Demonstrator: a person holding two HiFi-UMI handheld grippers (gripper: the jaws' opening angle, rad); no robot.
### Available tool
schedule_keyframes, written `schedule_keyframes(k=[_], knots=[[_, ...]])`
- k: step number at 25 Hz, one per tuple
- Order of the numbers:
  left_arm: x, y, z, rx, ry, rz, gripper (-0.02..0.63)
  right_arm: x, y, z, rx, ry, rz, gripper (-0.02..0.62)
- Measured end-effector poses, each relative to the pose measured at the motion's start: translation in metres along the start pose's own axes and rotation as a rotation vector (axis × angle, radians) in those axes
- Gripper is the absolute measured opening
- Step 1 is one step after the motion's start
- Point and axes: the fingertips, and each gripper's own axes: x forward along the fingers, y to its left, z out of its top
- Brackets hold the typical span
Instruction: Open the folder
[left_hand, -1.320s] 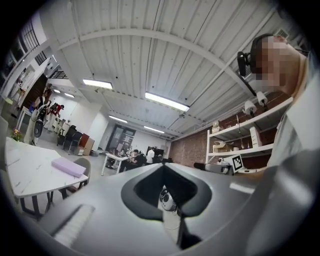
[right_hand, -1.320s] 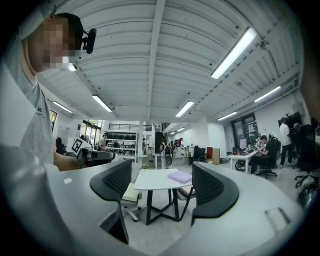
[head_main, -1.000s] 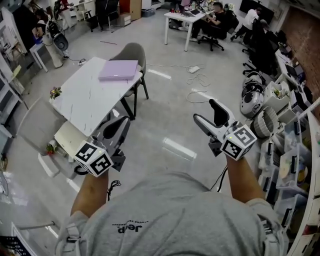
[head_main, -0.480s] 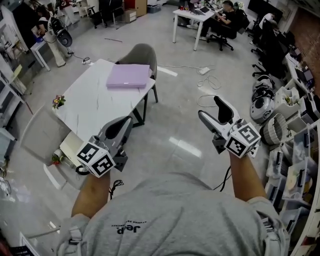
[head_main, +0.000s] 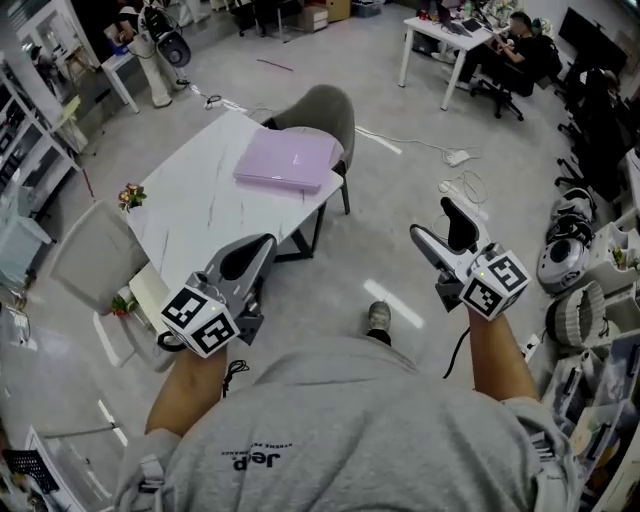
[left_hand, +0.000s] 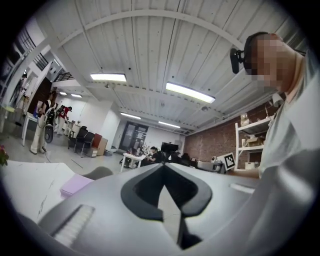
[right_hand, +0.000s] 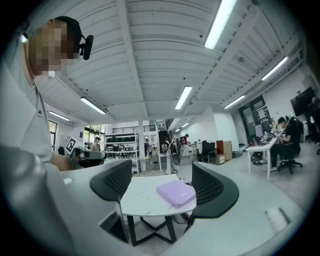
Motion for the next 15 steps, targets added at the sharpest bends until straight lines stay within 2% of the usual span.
schedule_keyframes(k=[3,8,11,15], knots=[[0.053,0.028,0.001,0.008,-0.025,0.086,0.049,0.044,-0.060,0.003,-0.003,-0.007,0.082,0.356],[0.149,0.073,0.000,-0.023,-0.057,0.214,0.049,0.113,-0.150,0.012,-0.004,0.020,0.227,0.356],[0.201,0.088,0.001,-0.041,-0.059,0.249,0.049,0.143,-0.192,0.021,-0.036,0.040,0.286,0.356],[0.249,0.112,0.000,-0.025,-0.032,0.272,0.049,0.178,-0.235,0.023,-0.036,0.044,0.329,0.356]])
